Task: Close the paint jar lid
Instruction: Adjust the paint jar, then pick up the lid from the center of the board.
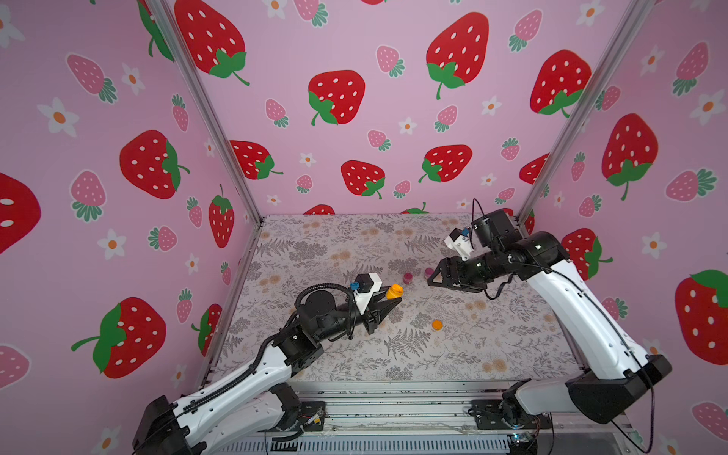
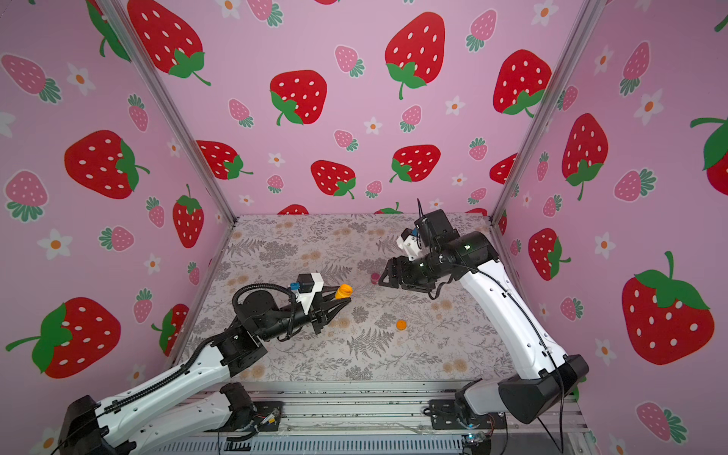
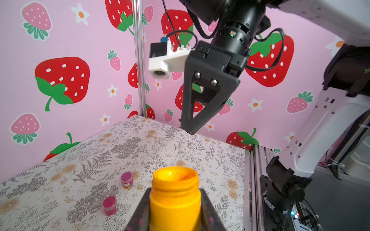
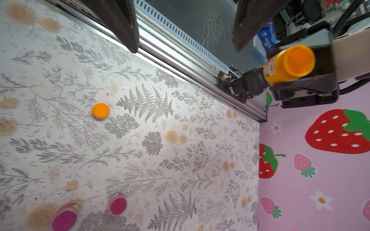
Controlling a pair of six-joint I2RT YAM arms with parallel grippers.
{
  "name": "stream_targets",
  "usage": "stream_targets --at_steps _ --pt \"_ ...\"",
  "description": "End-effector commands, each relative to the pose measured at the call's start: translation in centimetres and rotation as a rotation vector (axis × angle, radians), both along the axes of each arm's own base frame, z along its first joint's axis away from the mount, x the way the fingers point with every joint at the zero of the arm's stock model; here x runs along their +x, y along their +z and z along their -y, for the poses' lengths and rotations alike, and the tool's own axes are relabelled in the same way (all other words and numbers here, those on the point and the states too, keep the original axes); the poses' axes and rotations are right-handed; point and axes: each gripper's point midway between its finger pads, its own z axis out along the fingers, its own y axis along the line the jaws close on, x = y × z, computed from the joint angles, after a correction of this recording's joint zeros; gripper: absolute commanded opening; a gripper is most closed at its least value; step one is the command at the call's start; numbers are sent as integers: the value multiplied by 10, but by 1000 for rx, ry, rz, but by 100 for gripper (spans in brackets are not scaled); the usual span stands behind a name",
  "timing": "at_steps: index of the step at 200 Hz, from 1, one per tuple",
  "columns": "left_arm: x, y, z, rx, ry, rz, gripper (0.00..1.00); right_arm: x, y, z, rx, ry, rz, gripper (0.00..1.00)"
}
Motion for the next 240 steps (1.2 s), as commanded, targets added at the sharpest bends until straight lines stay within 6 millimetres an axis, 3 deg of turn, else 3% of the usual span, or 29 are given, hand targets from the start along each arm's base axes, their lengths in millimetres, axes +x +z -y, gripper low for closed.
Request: stream_targets --at_steps 1,39,77,160,240 --pt "-4 15 3 -59 -49 38 12 -8 -60 28 -227 -2 -105 74" --pt "0 7 7 -52 -71 19 12 -4 -134 37 -383 2 -200 73" --pt "0 4 7 -44 -69 12 12 4 -180 43 -492 6 -239 71" --pt "0 3 3 -37 -53 7 12 8 -238 62 -676 27 -300 62" --pt "3 1 1 -34 -45 0 12 7 -263 60 -684 34 -339 53"
